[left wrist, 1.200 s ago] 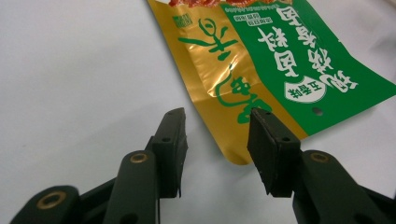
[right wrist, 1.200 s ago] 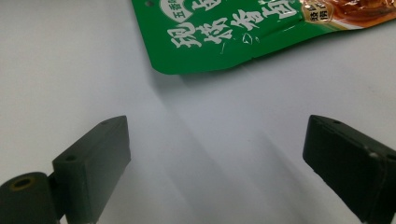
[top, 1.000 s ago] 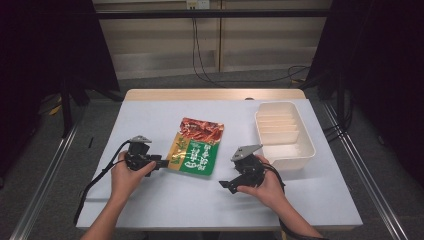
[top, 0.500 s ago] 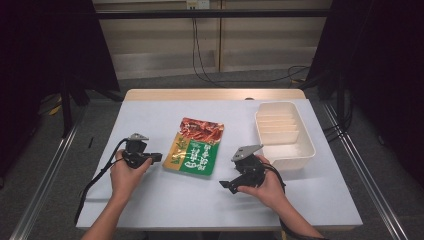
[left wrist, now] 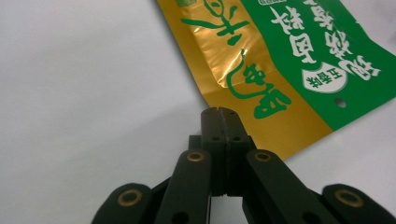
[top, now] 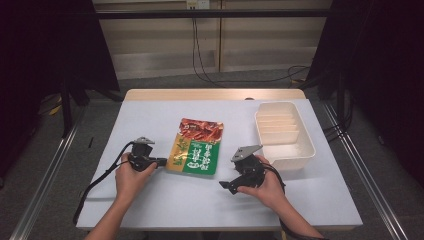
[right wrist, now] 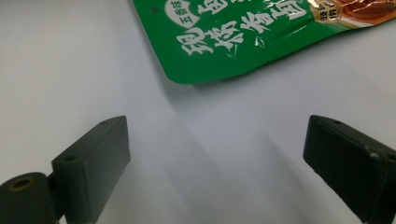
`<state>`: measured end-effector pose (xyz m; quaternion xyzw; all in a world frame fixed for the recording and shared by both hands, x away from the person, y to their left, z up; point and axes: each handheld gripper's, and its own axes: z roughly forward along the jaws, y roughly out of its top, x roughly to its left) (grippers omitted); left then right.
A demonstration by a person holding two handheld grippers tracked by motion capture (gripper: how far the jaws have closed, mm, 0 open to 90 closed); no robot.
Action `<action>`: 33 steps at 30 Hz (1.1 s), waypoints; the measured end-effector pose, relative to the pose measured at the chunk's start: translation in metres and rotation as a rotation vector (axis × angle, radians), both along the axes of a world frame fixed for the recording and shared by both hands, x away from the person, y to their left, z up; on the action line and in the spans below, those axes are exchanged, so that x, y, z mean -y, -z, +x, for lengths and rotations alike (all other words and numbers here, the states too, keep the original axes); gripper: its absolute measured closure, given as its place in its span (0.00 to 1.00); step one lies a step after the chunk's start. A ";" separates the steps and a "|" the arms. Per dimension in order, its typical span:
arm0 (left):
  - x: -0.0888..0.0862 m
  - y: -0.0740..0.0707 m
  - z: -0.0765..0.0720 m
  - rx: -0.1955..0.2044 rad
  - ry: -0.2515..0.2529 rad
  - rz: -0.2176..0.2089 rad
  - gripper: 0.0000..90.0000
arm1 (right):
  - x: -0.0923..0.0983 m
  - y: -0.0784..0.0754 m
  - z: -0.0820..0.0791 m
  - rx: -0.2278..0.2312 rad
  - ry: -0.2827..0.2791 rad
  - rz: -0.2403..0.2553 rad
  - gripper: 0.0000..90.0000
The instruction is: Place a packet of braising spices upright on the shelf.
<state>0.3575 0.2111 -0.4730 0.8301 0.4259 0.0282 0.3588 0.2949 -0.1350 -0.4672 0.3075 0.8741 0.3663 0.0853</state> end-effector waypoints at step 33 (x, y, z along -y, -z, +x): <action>0.030 0.004 -0.017 0.044 0.109 -0.041 1.00 | -0.005 0.006 0.001 -0.155 0.083 0.058 0.52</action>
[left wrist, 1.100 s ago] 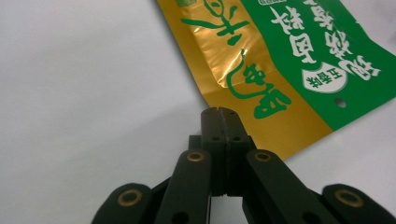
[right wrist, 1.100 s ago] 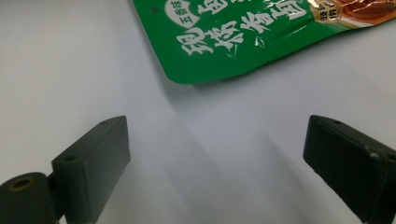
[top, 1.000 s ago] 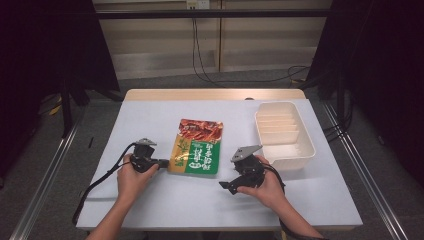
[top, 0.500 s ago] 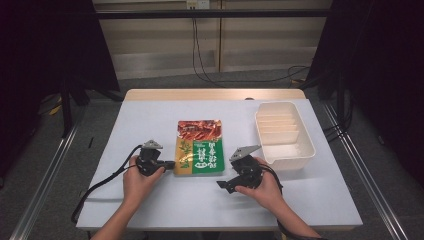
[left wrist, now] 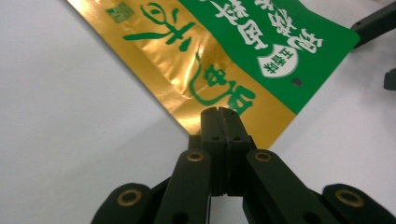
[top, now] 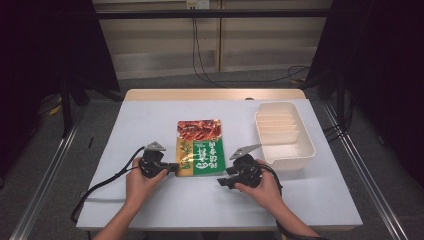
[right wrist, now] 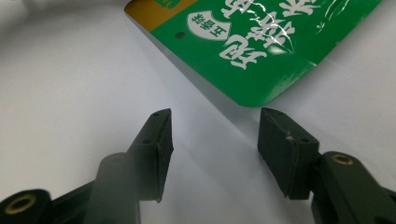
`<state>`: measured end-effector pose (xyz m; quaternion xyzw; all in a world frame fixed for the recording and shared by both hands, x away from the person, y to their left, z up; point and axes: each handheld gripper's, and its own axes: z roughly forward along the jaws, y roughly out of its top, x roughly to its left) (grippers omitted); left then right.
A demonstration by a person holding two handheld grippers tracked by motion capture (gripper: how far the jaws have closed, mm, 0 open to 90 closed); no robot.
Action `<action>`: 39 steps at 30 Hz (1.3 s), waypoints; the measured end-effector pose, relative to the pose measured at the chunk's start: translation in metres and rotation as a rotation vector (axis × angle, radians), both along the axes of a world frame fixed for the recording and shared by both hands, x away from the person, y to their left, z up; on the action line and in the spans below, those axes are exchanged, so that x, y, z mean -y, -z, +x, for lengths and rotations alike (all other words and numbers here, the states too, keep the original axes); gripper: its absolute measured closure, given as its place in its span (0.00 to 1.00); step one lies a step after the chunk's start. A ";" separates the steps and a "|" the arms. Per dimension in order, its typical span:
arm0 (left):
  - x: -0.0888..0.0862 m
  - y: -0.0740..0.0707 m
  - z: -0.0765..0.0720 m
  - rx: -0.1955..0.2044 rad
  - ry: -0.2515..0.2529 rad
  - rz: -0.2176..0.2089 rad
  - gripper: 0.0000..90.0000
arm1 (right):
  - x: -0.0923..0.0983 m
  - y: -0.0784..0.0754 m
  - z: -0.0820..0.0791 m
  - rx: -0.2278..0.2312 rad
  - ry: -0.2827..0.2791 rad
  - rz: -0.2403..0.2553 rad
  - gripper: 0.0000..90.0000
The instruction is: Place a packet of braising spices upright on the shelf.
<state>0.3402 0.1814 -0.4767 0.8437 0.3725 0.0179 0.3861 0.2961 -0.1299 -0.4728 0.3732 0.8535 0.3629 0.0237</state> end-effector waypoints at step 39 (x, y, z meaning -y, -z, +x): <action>-0.030 -0.013 -0.007 0.121 0.034 0.121 0.26 | -0.002 0.002 0.030 -0.174 0.206 0.145 0.74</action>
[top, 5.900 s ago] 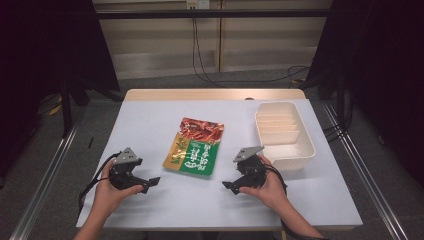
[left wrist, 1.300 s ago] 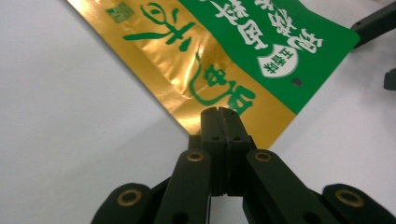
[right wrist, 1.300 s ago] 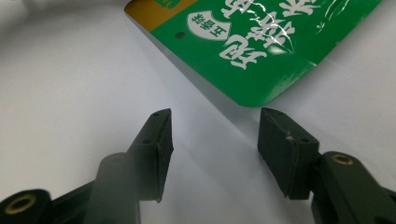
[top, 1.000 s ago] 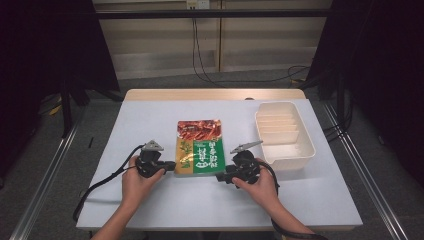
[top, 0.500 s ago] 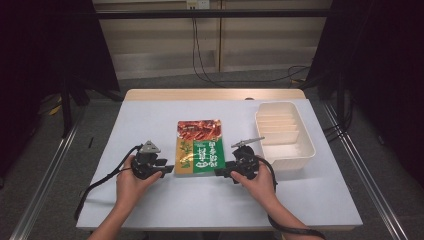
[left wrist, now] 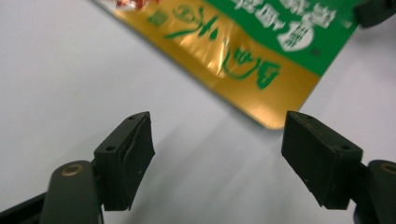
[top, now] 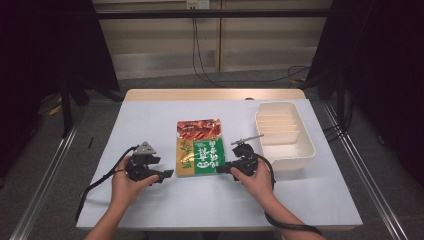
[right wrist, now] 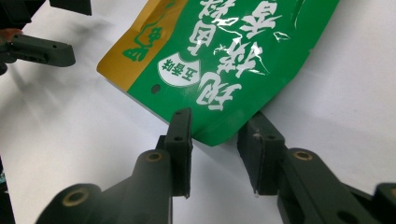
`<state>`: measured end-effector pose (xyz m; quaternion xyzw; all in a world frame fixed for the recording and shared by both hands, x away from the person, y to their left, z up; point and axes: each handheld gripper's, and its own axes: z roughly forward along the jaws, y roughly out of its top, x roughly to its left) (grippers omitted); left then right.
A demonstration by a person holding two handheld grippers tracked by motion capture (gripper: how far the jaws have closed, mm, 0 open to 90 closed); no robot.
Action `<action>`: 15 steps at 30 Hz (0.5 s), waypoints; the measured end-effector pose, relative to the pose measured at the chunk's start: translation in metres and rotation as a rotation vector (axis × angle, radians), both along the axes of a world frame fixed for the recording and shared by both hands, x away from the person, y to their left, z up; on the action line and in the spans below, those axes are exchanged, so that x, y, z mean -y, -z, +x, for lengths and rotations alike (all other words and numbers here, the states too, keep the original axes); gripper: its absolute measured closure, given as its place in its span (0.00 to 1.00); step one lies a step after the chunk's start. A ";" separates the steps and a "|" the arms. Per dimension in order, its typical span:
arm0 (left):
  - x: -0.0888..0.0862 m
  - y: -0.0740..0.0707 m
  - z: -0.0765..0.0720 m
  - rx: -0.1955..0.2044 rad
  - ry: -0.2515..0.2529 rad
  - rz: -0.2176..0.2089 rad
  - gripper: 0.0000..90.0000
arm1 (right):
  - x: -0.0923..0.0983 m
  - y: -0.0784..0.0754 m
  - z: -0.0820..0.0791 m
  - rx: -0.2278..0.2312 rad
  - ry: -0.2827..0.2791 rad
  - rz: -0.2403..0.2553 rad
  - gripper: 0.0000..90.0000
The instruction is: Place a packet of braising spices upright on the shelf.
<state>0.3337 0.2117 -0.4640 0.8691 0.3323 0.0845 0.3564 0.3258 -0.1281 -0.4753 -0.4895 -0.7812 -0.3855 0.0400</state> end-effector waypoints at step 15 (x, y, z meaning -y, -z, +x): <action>-0.004 -0.003 -0.003 0.006 0.054 -0.014 0.05 | 0.017 -0.009 0.007 -0.017 0.055 -0.098 0.94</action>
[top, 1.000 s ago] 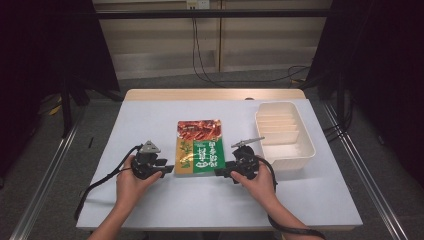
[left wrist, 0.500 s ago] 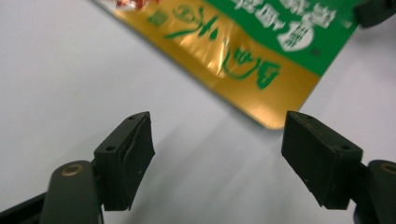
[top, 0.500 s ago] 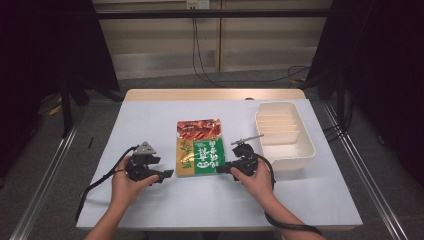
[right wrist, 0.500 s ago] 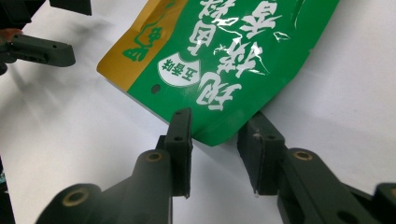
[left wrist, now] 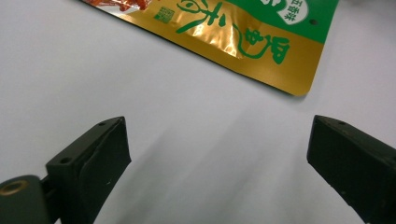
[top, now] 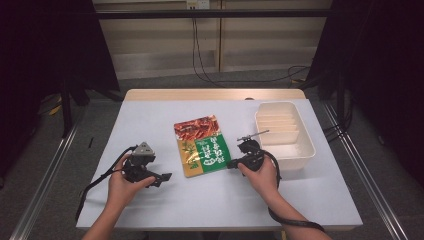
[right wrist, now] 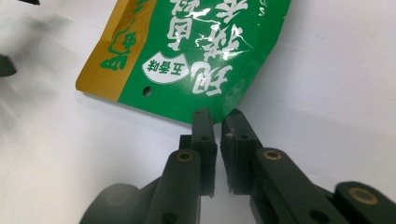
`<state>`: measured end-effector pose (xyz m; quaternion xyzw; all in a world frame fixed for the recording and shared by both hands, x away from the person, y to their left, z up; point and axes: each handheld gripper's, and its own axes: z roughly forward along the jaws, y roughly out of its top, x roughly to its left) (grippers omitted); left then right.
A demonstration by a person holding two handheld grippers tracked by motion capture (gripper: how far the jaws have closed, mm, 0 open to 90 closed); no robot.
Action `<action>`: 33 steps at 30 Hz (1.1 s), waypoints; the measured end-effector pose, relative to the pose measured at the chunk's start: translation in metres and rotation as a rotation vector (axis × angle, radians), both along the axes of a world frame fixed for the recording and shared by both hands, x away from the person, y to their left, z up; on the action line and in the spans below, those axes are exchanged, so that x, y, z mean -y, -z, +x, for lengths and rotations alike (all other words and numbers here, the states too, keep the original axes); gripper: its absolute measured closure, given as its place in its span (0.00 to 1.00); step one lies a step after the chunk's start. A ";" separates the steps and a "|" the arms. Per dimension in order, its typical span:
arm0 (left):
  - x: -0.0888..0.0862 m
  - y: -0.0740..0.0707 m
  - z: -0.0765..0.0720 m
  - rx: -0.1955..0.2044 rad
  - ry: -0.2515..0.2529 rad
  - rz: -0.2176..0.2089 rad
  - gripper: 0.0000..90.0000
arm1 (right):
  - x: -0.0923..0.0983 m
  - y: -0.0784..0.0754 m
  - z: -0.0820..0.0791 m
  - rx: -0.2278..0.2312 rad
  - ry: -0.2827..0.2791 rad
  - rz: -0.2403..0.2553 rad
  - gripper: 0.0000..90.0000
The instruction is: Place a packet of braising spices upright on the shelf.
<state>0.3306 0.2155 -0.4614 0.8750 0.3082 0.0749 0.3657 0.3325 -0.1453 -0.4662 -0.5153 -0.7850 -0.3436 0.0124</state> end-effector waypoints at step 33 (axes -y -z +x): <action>-0.006 0.001 -0.001 -0.013 -0.022 0.002 0.06 | -0.008 0.000 0.008 -0.040 0.107 0.059 0.47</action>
